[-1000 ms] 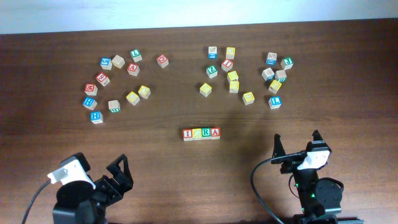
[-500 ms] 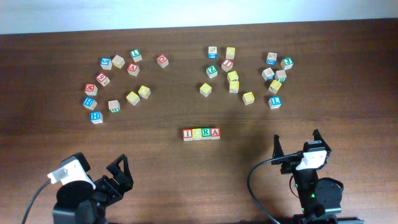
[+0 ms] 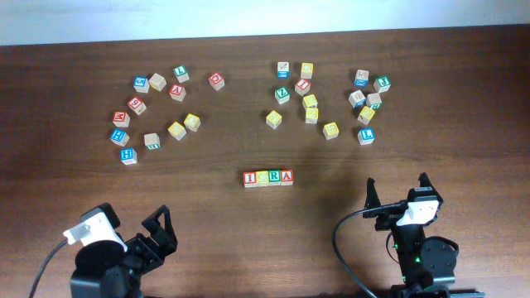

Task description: Spell out ICRA

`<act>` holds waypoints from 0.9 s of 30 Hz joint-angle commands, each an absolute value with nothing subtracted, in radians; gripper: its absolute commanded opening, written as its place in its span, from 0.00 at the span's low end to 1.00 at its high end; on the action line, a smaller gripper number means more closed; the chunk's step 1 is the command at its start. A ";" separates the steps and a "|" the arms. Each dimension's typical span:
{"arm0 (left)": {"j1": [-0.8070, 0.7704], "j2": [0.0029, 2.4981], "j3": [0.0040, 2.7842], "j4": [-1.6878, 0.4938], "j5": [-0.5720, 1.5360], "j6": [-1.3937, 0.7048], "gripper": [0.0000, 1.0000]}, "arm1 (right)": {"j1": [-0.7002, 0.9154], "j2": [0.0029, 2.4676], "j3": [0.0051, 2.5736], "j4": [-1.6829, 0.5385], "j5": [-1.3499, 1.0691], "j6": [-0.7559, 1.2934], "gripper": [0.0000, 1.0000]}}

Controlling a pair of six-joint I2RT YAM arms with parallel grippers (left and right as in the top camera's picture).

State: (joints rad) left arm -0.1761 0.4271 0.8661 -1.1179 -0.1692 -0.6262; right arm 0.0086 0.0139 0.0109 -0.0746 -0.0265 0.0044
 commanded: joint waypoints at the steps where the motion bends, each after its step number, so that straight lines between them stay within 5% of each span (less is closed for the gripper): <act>1: -0.172 0.423 0.862 -1.119 -0.181 -0.636 0.99 | -0.001 0.003 0.006 -0.080 -0.022 0.016 0.98; 27: -0.171 0.423 0.862 -1.182 -0.181 -0.636 0.99 | -0.001 0.003 0.006 -0.080 -0.022 0.016 0.98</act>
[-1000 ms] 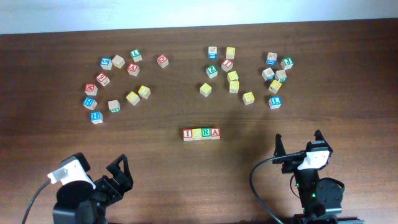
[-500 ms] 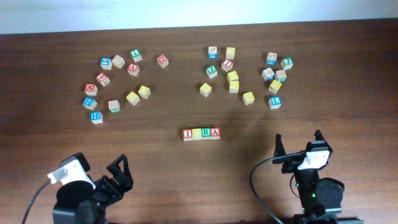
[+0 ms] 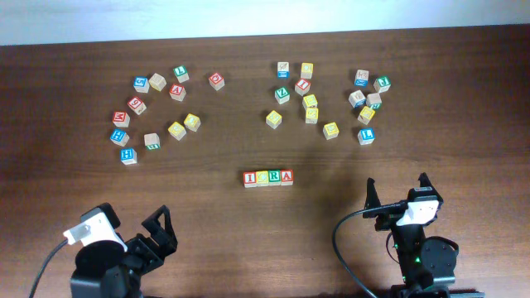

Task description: Spell out ICRA

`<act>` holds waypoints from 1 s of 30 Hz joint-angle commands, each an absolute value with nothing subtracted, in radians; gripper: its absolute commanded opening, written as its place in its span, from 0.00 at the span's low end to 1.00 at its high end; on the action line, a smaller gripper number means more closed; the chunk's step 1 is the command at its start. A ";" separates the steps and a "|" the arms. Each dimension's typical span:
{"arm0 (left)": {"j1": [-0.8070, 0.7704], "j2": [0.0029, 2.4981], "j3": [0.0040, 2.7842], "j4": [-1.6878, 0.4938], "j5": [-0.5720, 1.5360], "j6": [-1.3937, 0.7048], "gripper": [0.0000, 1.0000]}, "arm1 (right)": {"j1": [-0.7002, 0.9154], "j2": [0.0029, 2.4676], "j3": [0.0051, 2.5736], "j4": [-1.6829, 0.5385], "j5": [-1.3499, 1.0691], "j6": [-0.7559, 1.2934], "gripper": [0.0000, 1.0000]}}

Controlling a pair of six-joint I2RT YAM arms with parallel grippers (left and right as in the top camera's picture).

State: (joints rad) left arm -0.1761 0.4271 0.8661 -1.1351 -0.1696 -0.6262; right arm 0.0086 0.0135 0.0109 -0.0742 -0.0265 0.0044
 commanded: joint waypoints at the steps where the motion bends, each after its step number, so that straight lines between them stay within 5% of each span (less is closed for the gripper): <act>1: -0.171 0.423 0.862 -1.199 -0.181 -0.636 0.99 | -0.001 0.003 0.006 -0.080 -0.022 0.016 0.98; 4: -0.172 0.423 0.862 -1.207 -0.202 -0.622 0.99 | 0.000 0.003 0.006 -0.080 -0.022 0.016 0.98; 11: -0.173 0.359 0.770 -0.882 0.009 -0.046 0.99 | 0.000 0.003 0.006 -0.080 -0.022 0.016 0.98; 30: -0.044 0.005 0.075 -0.039 0.143 0.059 0.99 | -0.001 0.003 0.006 -0.080 -0.022 0.016 0.98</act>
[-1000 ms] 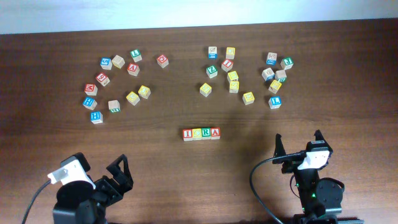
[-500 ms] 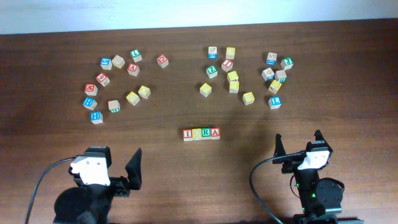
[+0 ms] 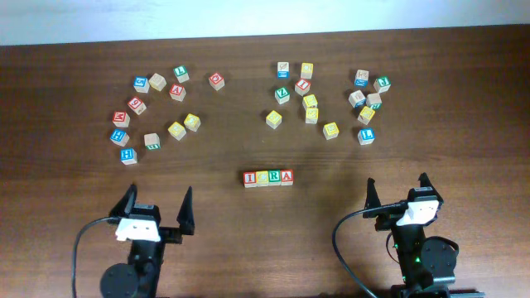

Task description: Spell out ICRA

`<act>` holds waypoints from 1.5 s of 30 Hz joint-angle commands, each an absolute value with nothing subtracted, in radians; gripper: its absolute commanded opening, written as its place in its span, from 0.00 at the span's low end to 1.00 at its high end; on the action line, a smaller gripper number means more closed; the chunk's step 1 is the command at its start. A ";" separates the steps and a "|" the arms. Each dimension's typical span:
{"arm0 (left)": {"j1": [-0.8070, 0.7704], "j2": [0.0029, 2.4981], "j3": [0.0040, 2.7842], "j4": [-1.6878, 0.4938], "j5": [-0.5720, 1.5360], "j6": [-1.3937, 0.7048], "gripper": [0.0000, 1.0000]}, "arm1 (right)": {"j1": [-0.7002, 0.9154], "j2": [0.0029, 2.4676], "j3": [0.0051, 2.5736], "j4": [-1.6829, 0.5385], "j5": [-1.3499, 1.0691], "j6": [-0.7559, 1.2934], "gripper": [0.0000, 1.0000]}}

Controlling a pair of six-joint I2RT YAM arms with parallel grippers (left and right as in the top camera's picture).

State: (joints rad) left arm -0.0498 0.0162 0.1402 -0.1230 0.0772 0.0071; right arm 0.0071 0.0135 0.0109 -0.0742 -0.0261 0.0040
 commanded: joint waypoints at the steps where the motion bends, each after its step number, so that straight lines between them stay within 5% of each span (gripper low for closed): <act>1: -0.044 0.005 0.046 0.001 0.143 0.058 0.99 | -0.001 0.003 0.006 -0.080 -0.022 0.016 0.98; 11: 0.079 0.005 0.008 -0.068 0.142 0.054 0.99 | 0.000 0.003 0.006 -0.080 -0.022 0.016 0.98; 17: 0.080 0.005 0.008 -0.084 0.011 -0.084 0.99 | 0.000 0.003 0.006 -0.080 -0.022 0.016 0.98; 45: 0.065 0.005 0.008 -0.085 -0.008 -0.023 0.99 | -0.001 0.003 0.006 -0.080 -0.022 0.016 0.98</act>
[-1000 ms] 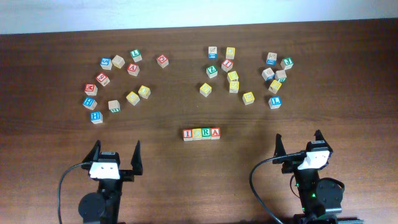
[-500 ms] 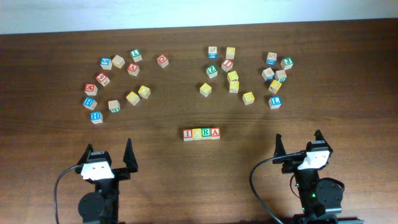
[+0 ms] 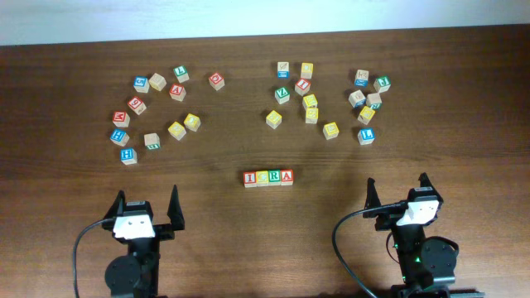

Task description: Spell out ICRA

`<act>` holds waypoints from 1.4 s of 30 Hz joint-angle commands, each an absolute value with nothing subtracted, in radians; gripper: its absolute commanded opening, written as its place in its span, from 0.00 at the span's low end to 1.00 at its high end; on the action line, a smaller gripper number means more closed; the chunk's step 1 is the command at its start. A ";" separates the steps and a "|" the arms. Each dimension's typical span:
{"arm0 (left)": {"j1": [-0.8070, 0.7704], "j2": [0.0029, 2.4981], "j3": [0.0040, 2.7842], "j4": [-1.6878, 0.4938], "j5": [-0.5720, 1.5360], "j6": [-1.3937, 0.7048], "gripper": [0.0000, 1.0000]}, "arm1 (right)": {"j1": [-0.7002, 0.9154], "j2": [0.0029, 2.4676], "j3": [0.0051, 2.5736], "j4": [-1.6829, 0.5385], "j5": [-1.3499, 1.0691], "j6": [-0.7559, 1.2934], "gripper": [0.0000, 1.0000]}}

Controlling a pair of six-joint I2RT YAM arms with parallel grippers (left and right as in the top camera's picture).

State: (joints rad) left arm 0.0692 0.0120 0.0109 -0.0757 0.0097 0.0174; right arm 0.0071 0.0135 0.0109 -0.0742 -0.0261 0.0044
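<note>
Four letter blocks stand in a touching row (image 3: 268, 177) at the table's middle, reading I, C, R, A from left to right. My left gripper (image 3: 146, 201) sits open near the front left, well apart from the row, nothing between its fingers. My right gripper (image 3: 397, 188) is open near the front right, also empty and away from the row.
Several loose letter blocks are scattered at the back left (image 3: 153, 108). Another group lies at the back centre (image 3: 302, 95), and a third at the back right (image 3: 367, 99). The wooden table (image 3: 66, 182) ends at a white edge along the back.
My left arm has shifted slightly left and its open fingers stand a little closer together in view. The right arm and all blocks are unchanged.
The I, C, R, A row stood in place at every moment. My left arm was first turned at an angle at the front left with its gripper open, then faced straight ahead, and now rests slightly further left. The right arm stayed still, open.
</note>
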 commanded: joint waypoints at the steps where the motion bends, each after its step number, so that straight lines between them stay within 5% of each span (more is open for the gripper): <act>1: 0.065 0.005 0.008 -0.085 -0.008 -0.038 0.99 | -0.001 0.003 0.006 -0.080 -0.022 0.016 0.98; 42: 0.042 0.005 0.008 -0.085 -0.004 -0.007 0.99 | 0.000 0.003 0.006 -0.080 -0.022 0.016 0.98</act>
State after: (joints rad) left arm 0.0467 0.0116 0.0109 -0.0765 0.0067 -0.0223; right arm 0.0071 0.0135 0.0109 -0.0742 -0.0261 0.0048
